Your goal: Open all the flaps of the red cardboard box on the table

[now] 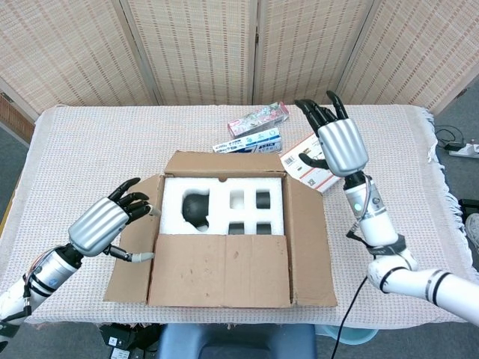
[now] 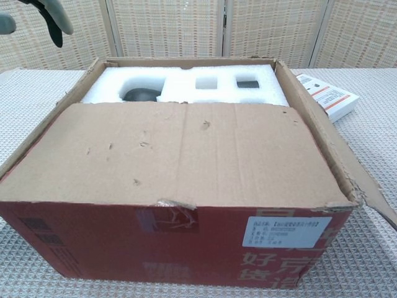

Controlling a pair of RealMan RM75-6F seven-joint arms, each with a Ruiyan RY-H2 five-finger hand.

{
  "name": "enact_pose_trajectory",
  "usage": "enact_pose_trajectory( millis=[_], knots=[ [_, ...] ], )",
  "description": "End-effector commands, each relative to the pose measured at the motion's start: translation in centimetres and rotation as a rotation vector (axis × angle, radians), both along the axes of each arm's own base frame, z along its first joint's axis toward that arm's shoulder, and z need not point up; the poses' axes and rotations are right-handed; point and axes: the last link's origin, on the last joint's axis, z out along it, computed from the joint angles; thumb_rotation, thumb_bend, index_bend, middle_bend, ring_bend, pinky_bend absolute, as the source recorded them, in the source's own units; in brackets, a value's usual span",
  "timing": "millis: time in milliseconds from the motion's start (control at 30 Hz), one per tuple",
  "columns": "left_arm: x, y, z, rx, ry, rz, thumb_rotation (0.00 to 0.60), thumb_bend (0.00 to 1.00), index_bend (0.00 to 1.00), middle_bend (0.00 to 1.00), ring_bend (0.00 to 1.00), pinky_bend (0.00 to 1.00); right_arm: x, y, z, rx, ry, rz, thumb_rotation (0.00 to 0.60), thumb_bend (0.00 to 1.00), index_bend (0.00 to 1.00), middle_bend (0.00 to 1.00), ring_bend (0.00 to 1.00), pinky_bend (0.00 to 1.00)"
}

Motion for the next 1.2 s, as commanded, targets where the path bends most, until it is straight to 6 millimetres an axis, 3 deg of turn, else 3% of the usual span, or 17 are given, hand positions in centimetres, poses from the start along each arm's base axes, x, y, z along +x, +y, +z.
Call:
enact_pose_trajectory(
  millis=[33,133,300,400,567,900,1033,1200],
  knots=[
    [0.5,0.6,-0.7,-0.078,-0.048,0.021,0.134,0.17,0.35,0.41,0.25,0.0,-1.8,3.4,1.4,0.052,-0.003,0.014,0.6,0.2,0.09,0.19,0.27,0.04],
    [0.9,0.7,-1.4,-0.145,-0.072,0.03,0.127,0.17,0.35,0.41,0.25,0.0,-2.6,5.4,2.1,0.071,0.001,0.025,0.6,0.2,0.09,0.19,0.28,0.04],
    [1.4,0.9,-2.5,-0.223,-0.074,0.039,0.013,0.17,0.33,0.4,0.23,0.0,-3.9,7.8,2.7,0.095,-0.005,0.026,0.6,0.2,0.09,0.19,0.28,0.04],
    [1.7,1.1,-3.4,-0.259,-0.06,0.055,0.0,0.16,0.3,0.38,0.2,0.0,-4.6,8.7,2.9,0.12,-0.023,0.018,0.6,0.2,0.09,0.19,0.27,0.04],
    [1.6,1.6,-4.3,-0.272,0.015,0.066,0.0,0.16,0.26,0.29,0.16,0.0,-5.4,9.5,2.9,0.098,0.011,0.037,0.6,0.2,0.09,0.19,0.27,0.04],
    [1.7,1.8,-6.1,-0.268,0.035,0.069,0.0,0.16,0.27,0.29,0.16,0.0,-6.4,9.7,2.4,0.115,-0.005,0.023,0.6,0.2,0.09,0.19,0.28,0.04],
    [1.9,1.7,-6.7,-0.275,0.045,0.06,0.0,0.16,0.28,0.3,0.18,0.0,-6.8,9.7,2.5,0.112,-0.015,0.016,0.6,0.2,0.09,0.19,0.28,0.04],
    [2.4,1.5,-6.9,-0.271,-0.002,0.035,0.0,0.16,0.35,0.41,0.27,0.0,-7.4,9.7,2.6,0.108,-0.023,0.002,0.6,0.2,0.09,0.19,0.28,0.04]
  ],
)
